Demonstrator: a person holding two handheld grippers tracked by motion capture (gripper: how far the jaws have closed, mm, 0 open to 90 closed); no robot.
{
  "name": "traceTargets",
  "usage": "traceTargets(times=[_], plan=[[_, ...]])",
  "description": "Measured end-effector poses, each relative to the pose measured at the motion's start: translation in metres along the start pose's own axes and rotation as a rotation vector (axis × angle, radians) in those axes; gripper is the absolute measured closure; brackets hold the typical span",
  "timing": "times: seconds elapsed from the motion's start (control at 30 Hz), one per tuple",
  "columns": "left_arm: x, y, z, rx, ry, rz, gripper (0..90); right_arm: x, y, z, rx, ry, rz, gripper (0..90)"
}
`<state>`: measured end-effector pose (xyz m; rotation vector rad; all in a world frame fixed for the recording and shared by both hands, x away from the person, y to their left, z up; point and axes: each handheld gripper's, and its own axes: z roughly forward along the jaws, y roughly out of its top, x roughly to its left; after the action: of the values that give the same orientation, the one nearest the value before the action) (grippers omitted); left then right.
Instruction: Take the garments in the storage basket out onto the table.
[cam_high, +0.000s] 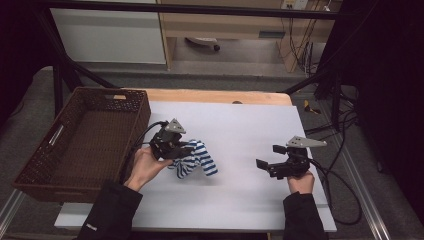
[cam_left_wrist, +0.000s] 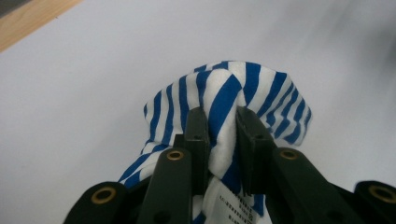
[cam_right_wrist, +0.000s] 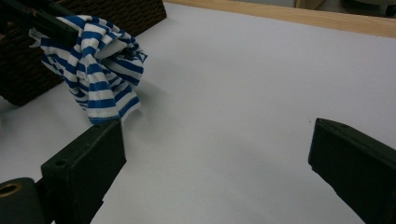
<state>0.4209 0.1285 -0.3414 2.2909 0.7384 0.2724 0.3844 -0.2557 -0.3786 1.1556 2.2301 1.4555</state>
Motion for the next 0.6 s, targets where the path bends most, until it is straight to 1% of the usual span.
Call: traceTargets(times=[0.07, 0.17, 0.4, 0.5, 0.57, 0.6], plan=[[-0.001, -0.002, 0.005, 0.013, -0.002, 0.005, 76.1, 0.000, 0.000, 0.000, -0.001, 0.000, -0.001, 4.4], [-0.002, -0.003, 0.009, 0.009, -0.012, -0.003, 75.9, 0.000, 0.000, 0.000, 0.001, -0.002, -0.001, 4.4], [-0.006, -0.006, 0.018, 0.022, -0.024, 0.006, 73.1, 0.000, 0.000, 0.000, -0.001, -0.001, 0.001, 4.4], [-0.006, -0.007, 0.021, 0.033, -0.024, 0.007, 69.0, 0.000, 0.000, 0.000, -0.001, 0.000, 0.000, 4.4], [-0.006, -0.008, 0.022, 0.033, -0.030, -0.003, 63.1, 0.000, 0.000, 0.000, -0.001, 0.000, 0.000, 4.4], [-0.005, -0.008, 0.021, 0.029, -0.027, -0.002, 59.6, 0.000, 0.000, 0.000, -0.002, 0.000, 0.000, 4.4]])
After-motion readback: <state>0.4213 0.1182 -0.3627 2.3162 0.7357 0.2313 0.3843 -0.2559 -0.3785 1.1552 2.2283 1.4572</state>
